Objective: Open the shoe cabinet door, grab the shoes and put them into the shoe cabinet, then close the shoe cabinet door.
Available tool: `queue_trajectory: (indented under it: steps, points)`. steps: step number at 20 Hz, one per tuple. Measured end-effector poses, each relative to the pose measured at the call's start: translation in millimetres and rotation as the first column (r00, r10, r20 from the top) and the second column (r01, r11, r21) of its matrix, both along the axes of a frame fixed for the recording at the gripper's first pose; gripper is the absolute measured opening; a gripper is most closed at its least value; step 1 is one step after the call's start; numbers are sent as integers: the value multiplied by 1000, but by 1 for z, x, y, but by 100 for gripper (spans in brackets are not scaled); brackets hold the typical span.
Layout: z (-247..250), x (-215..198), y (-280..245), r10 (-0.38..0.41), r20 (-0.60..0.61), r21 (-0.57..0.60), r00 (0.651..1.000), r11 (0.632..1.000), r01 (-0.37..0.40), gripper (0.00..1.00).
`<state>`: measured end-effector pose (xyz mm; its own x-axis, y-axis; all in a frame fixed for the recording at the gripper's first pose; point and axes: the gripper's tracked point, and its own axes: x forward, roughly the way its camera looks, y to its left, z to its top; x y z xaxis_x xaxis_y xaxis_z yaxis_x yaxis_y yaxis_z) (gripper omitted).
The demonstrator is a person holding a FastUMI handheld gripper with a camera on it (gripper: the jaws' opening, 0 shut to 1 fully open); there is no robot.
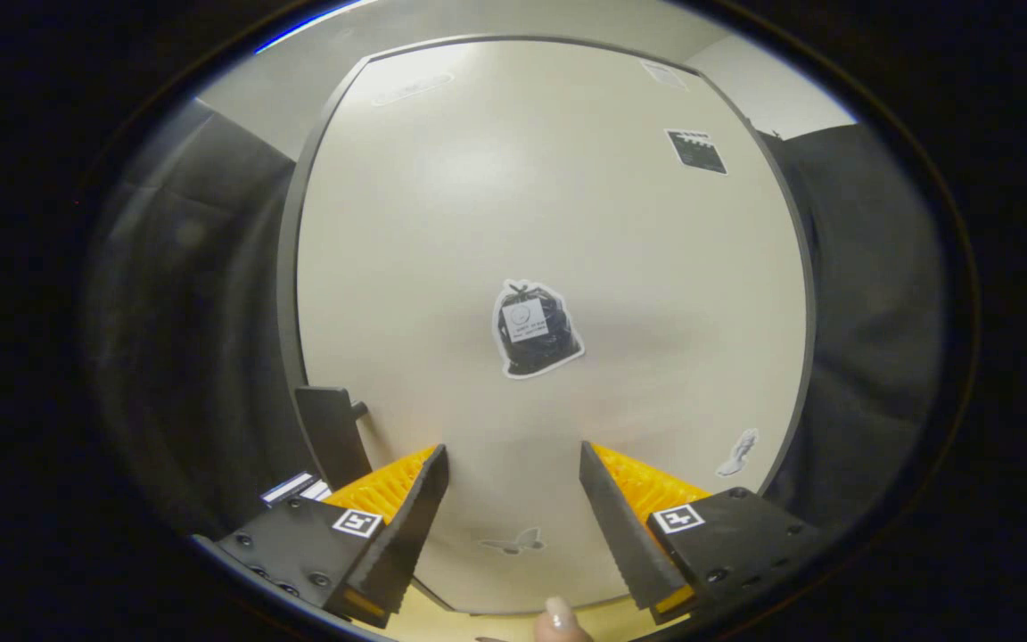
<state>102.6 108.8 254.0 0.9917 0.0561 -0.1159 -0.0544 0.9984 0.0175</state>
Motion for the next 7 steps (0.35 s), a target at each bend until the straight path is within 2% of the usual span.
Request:
queue_trajectory:
  steps: [7]
  points:
    - [12, -3, 0, 17, 55, 22, 998, 1000, -19, 94]
